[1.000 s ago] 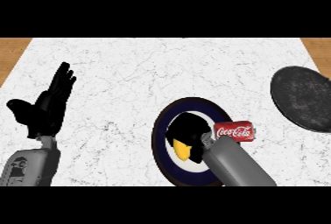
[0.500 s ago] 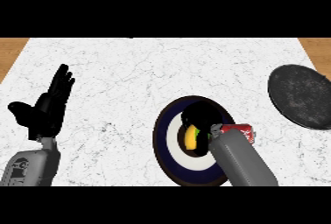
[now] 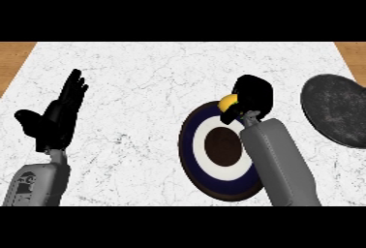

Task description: Pick the lemon from the plate and place it in the pan

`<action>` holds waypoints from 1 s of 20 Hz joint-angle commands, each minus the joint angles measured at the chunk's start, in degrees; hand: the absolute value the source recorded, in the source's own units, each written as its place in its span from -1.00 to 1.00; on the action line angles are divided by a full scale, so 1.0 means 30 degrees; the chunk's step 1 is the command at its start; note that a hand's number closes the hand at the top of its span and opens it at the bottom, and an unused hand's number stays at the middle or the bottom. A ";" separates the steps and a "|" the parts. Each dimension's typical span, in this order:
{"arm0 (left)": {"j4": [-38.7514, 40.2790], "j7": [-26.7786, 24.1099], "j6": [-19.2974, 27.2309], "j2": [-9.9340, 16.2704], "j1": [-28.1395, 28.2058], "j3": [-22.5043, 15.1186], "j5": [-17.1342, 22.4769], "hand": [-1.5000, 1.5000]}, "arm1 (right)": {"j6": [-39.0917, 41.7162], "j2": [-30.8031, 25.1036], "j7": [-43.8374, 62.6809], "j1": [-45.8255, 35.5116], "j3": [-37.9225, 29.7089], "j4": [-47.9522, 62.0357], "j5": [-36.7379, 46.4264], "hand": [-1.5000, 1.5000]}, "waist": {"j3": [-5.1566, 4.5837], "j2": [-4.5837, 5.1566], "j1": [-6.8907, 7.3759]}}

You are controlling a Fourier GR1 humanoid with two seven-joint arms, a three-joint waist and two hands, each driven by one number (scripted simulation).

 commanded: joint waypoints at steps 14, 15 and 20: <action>-0.0463 0.0256 0.0129 -0.0209 0.0467 -0.0029 -0.0071 0.00 | -0.9399 -0.0611 0.5480 -0.2312 -0.2076 -0.1952 0.1746 1.00 | 0.0027 -0.0014 -0.0258; -0.0564 0.0644 -0.0218 0.0249 -0.0028 0.0187 0.0142 0.00 | -0.9631 -0.1291 0.5208 -0.2305 -0.2468 -0.1739 0.1904 1.00 | 0.0021 -0.0011 -0.0252; -0.0987 0.1299 -0.0301 0.0447 0.0095 0.0382 0.0296 0.00 | -0.9539 -0.4934 0.1543 -0.1149 -0.5237 -0.1100 -0.0821 1.00 | 0.0020 -0.0014 -0.0196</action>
